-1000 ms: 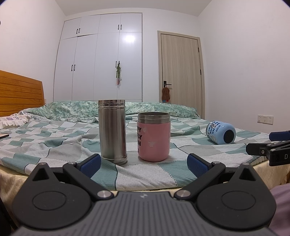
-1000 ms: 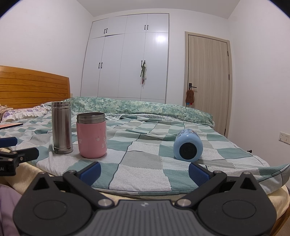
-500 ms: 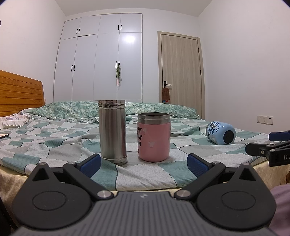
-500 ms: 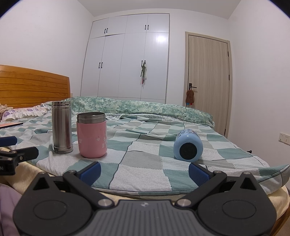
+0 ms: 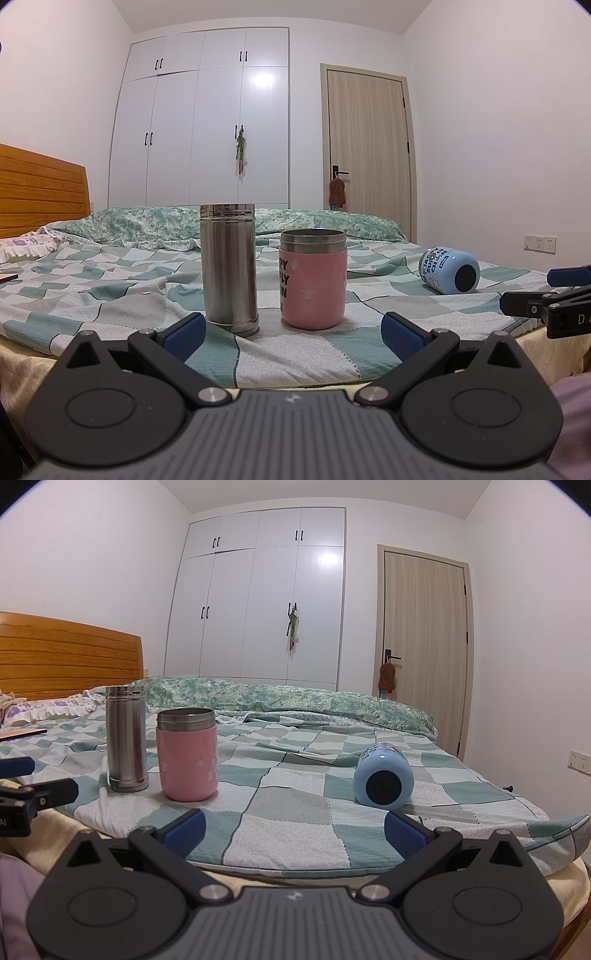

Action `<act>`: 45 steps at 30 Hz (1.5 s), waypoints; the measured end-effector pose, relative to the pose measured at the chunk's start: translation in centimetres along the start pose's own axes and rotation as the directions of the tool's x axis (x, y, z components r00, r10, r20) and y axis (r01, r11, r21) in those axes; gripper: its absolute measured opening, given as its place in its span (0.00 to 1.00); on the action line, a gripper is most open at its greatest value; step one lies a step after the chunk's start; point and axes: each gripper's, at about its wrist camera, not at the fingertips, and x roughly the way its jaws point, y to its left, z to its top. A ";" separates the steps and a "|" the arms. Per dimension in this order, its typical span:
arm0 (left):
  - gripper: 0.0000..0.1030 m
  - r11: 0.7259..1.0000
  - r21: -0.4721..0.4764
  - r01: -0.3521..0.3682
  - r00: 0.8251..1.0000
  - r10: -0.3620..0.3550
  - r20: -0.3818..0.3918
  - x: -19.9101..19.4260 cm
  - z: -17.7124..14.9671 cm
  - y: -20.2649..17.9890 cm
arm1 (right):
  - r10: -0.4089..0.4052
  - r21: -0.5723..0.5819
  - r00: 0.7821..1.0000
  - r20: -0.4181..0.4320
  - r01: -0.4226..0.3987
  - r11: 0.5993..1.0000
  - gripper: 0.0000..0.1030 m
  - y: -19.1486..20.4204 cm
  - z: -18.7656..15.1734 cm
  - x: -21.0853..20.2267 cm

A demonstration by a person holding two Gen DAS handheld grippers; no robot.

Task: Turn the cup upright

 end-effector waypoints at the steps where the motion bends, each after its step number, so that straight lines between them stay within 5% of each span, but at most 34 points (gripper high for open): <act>1: 1.00 1.000 0.000 0.000 1.000 0.000 0.000 0.0 0.0 0.0 | 0.000 0.000 1.000 0.000 0.000 1.000 1.00 0.0 0.0 0.0; 12: 1.00 1.000 0.000 0.008 1.000 -0.008 -0.022 0.0 0.8 -0.2 | -0.008 -0.003 1.000 -0.007 0.008 1.000 1.00 -0.2 0.1 0.0; 22: 1.00 0.975 0.101 0.198 0.980 -0.192 -0.059 3.4 6.9 -4.2 | -0.041 0.059 0.999 -0.014 0.042 0.997 1.00 -4.0 2.9 -0.2; 32: 1.00 0.928 0.117 0.355 0.921 -0.325 -0.216 13.7 11.8 -10.3 | -0.151 0.067 0.983 -0.099 0.158 0.985 1.00 -11.2 5.5 2.9; 45: 1.00 0.911 0.148 0.384 0.879 -0.312 -0.360 26.7 12.0 -15.9 | -0.111 0.133 0.969 -0.221 0.142 0.981 1.00 -18.5 7.1 12.5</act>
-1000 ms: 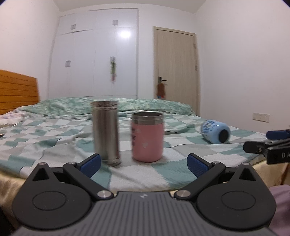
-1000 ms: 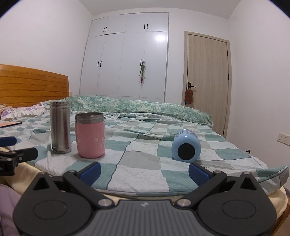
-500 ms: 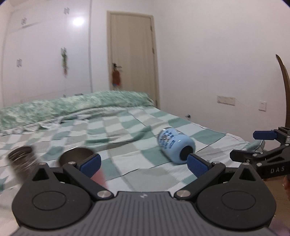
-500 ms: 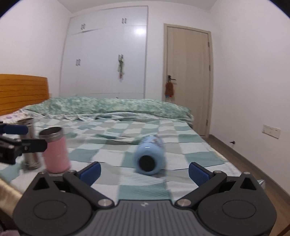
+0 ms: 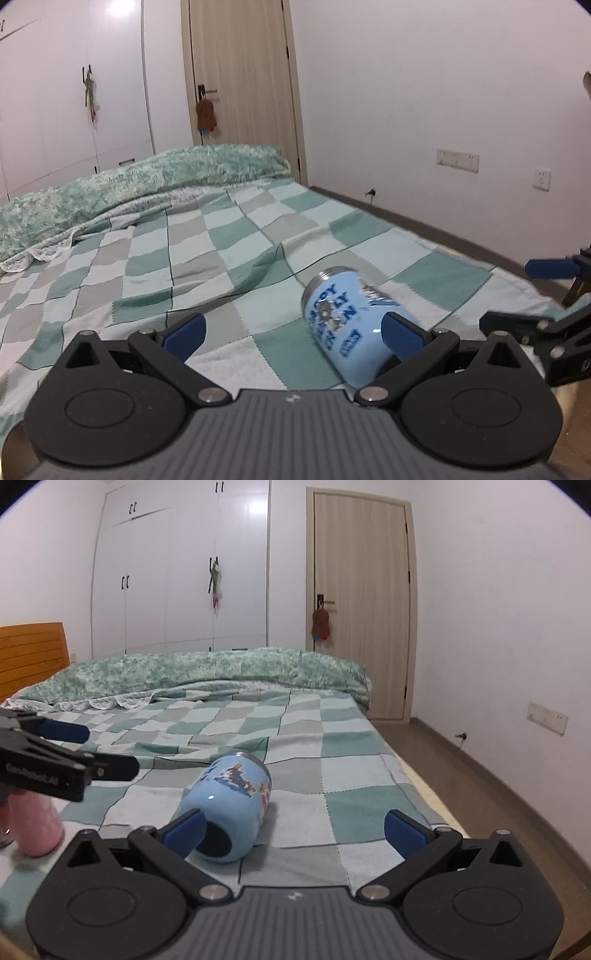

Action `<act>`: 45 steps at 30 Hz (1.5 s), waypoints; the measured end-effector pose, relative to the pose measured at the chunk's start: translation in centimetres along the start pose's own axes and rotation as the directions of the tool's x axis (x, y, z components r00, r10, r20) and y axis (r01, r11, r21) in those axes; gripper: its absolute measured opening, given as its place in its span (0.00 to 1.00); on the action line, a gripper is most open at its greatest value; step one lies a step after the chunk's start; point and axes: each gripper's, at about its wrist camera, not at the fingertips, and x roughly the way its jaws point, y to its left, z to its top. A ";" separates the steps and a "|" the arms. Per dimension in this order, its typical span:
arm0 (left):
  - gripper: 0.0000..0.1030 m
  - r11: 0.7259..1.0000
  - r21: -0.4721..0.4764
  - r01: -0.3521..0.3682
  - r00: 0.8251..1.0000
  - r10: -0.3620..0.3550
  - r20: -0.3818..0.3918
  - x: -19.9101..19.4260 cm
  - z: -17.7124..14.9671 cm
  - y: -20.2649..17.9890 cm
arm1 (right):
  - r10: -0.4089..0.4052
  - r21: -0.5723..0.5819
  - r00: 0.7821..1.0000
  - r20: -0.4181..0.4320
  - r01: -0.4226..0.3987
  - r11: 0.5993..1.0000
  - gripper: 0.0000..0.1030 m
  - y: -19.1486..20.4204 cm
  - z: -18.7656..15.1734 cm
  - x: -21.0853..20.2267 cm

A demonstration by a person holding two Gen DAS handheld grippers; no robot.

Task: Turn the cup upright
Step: 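Move the right gripper to the lying light-blue cup and close around it, then lift the light-blue cup with the right gripper and carry it toward the left gripper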

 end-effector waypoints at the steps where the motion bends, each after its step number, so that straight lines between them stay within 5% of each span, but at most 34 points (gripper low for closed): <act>1: 1.00 1.000 0.005 -0.001 1.000 0.001 -0.012 0.8 -0.1 0.3 | 0.014 0.010 1.000 -0.013 -0.014 1.000 1.00 -0.1 0.4 0.9; 13: 1.00 0.997 0.064 0.039 0.995 -0.033 -0.095 5.8 -1.7 6.6 | 0.092 0.038 0.980 -0.176 -0.087 0.996 1.00 4.3 4.3 10.5; 26: 1.00 0.989 0.048 0.141 0.978 -0.132 -0.161 9.5 -1.8 11.7 | 0.009 0.028 0.922 -0.386 0.002 1.000 0.98 8.0 3.9 18.1; 30: 1.00 0.986 0.058 0.159 0.977 -0.148 -0.156 9.5 -1.9 11.6 | -0.006 0.044 0.908 -0.419 0.027 0.999 0.82 7.4 3.5 18.8; 45: 1.00 0.989 0.087 0.123 0.985 -0.112 -0.130 5.4 -1.0 10.2 | 0.012 0.089 0.921 -0.389 0.025 0.996 0.81 6.7 3.7 15.2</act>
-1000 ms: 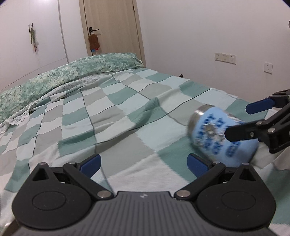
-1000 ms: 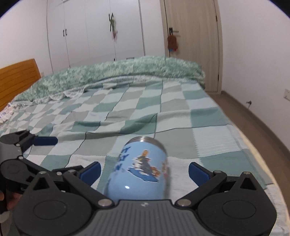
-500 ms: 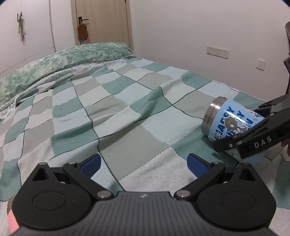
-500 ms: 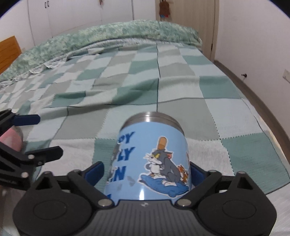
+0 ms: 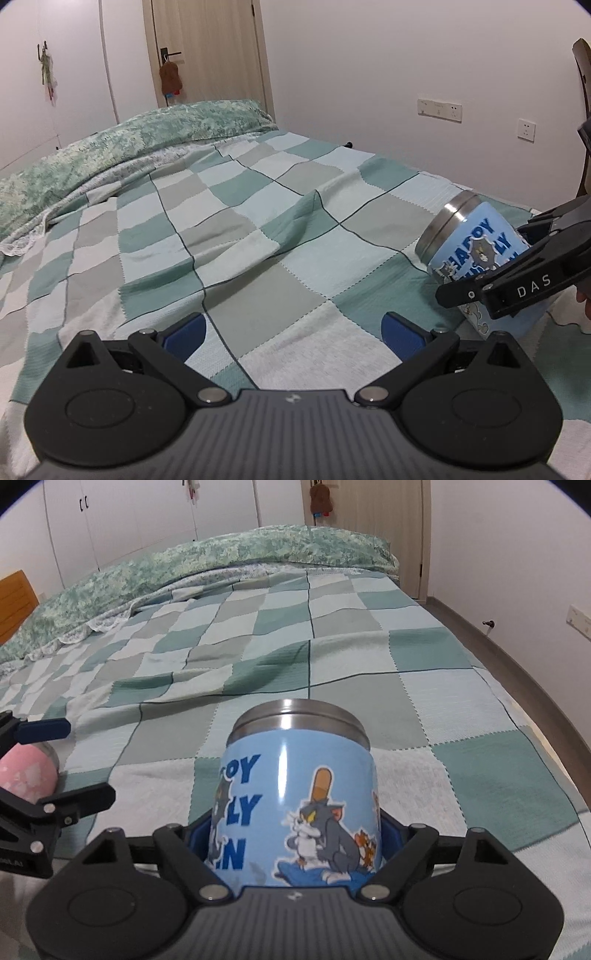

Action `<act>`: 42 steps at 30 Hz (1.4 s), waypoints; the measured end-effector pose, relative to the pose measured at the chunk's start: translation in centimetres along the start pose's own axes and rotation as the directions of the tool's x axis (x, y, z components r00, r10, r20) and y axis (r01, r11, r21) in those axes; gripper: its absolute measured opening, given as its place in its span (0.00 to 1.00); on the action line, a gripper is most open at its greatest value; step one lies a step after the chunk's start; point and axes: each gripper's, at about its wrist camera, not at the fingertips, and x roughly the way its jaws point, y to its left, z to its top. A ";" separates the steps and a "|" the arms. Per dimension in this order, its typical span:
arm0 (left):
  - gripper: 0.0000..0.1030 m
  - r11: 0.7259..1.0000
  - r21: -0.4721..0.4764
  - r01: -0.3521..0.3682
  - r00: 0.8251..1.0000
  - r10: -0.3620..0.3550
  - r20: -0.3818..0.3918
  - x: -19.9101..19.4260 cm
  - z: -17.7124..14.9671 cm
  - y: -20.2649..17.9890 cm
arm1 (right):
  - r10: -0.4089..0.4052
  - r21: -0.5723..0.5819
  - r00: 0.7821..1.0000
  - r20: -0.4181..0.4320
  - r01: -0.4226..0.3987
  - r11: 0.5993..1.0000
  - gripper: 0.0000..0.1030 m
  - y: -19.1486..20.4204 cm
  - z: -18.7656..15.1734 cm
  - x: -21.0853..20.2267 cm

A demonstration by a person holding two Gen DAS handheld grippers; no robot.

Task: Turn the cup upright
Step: 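Lift the light-blue cup with the right gripper and carry it toward the left gripper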

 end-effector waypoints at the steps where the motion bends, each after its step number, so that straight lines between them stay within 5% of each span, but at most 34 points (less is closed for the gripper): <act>1: 1.00 1.000 0.000 -0.003 1.000 0.003 0.003 -0.6 0.0 -0.2 | 0.000 -0.003 1.000 0.008 0.000 1.000 0.81 0.0 -0.2 -0.5; 25: 1.00 0.989 -0.053 -0.137 0.989 0.140 0.046 -15.9 -4.1 -6.5 | 0.143 -0.084 0.985 0.100 -0.135 0.987 0.81 3.5 -6.3 -13.9; 35: 1.00 0.961 -0.167 -0.220 0.975 0.221 -0.009 -21.2 -10.0 -7.1 | 0.247 -0.113 0.969 0.013 -0.244 0.963 0.81 7.5 -11.4 -16.2; 42: 1.00 0.936 -0.216 -0.277 0.961 0.272 -0.052 -23.0 -13.1 -5.3 | 0.296 -0.089 0.953 -0.068 -0.302 0.949 0.81 11.4 -12.3 -13.7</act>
